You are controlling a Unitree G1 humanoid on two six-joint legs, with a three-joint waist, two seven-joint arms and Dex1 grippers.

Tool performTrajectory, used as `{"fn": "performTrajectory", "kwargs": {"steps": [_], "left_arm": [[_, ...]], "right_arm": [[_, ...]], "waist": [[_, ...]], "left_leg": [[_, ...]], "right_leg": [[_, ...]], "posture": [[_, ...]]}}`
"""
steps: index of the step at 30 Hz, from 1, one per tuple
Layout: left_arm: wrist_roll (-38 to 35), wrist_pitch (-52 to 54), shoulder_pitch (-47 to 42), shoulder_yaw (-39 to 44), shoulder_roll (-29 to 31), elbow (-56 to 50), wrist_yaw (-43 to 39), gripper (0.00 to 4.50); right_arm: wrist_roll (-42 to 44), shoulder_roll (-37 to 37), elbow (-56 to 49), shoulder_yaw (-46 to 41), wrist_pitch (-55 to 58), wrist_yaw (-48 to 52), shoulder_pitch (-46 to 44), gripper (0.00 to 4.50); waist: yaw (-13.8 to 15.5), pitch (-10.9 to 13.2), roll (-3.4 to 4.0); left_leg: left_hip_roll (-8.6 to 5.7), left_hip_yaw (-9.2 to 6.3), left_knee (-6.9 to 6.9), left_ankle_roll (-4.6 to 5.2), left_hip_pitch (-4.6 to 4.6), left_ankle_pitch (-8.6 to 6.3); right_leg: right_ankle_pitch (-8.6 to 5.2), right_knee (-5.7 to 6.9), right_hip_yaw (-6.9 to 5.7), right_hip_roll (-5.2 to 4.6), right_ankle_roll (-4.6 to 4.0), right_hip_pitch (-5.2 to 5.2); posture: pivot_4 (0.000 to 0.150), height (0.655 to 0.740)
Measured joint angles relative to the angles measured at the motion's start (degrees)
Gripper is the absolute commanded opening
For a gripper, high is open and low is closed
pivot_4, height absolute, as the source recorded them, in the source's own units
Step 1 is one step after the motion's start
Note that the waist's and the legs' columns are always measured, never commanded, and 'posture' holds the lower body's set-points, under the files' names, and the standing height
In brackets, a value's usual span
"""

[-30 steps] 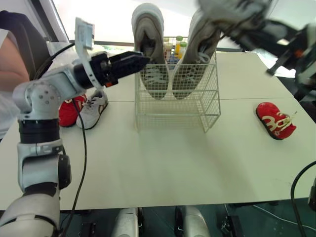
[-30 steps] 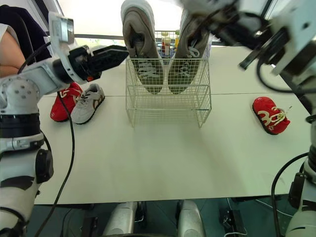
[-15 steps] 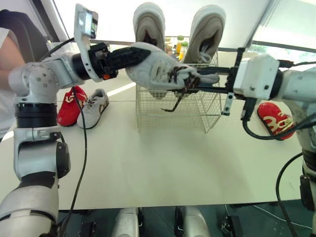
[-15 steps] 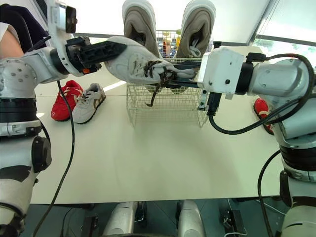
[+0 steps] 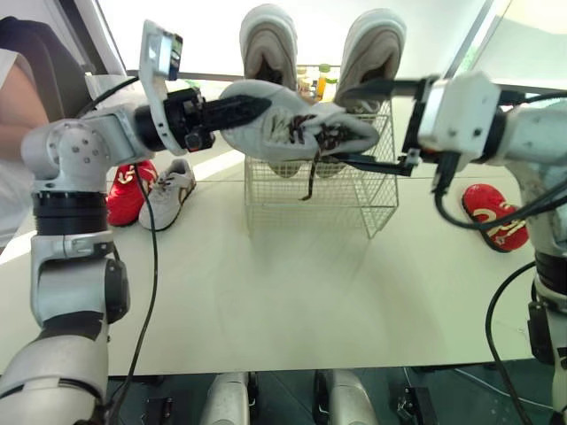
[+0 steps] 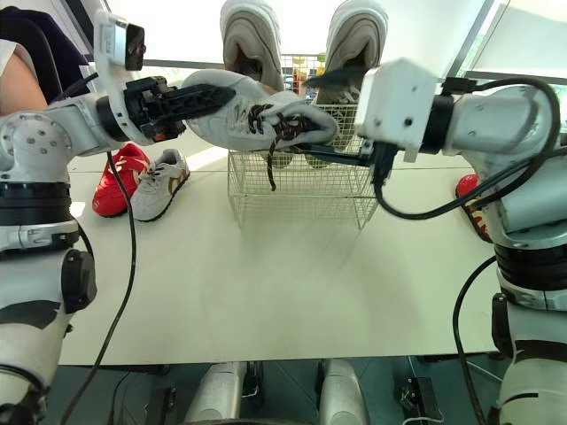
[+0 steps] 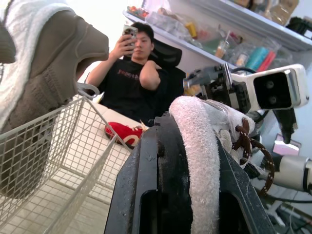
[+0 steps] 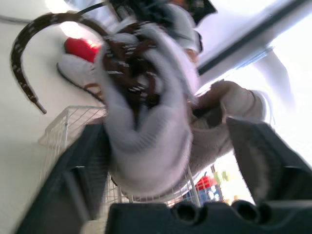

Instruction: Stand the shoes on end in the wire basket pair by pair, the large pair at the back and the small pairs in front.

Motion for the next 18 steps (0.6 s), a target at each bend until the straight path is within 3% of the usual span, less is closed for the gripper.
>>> {"fn": "performTrajectory", "kwargs": {"steps": [3,7,13,18], "left_arm": [[-2.31,0.62,0.37,4.26,-2.54,0.07,4.98,0.3],[-6.22,1.05,2.1,10.41,-6.52,-2.19,12.44,0.3],[-8.61,0.33,3.57,11.86,-10.79,-5.78,18.41,0.3],[-9.36,-1.48,5.01,12.35,-13.12,-7.46,21.27,0.3]], "right_arm": [[8.55,1.68,-0.83,-6.97,11.28,-4.64,5.27,4.44],[24.17,10.48,-1.72,-14.94,28.0,-15.75,12.94,4.44],[42.6,25.15,-3.24,-17.43,33.87,-31.65,12.86,4.44],[47.16,32.75,-2.45,-15.63,31.33,-41.5,6.75,4.44]], "waist": [[-0.01,-0.02,-0.04],[-0.24,-0.02,-0.04],[-0.43,-0.01,-0.02],[-0.33,-0.02,-0.01]], "left_leg": [[0.0,-0.05,0.03,0.01,0.01,0.0],[0.01,-0.06,0.01,0.01,0.08,0.0],[0.03,-0.06,-0.03,0.0,0.14,0.01],[0.02,-0.06,-0.02,-0.01,0.12,0.02]], "right_leg": [[0.06,0.01,-0.02,0.0,0.09,0.05],[0.08,0.12,-0.02,0.0,0.12,0.05],[0.07,0.21,-0.02,0.02,0.12,0.06],[0.07,0.21,-0.02,0.02,0.12,0.06]], "posture": [[0.15,0.74],[0.15,0.74],[0.15,0.74],[0.15,0.74]]}}
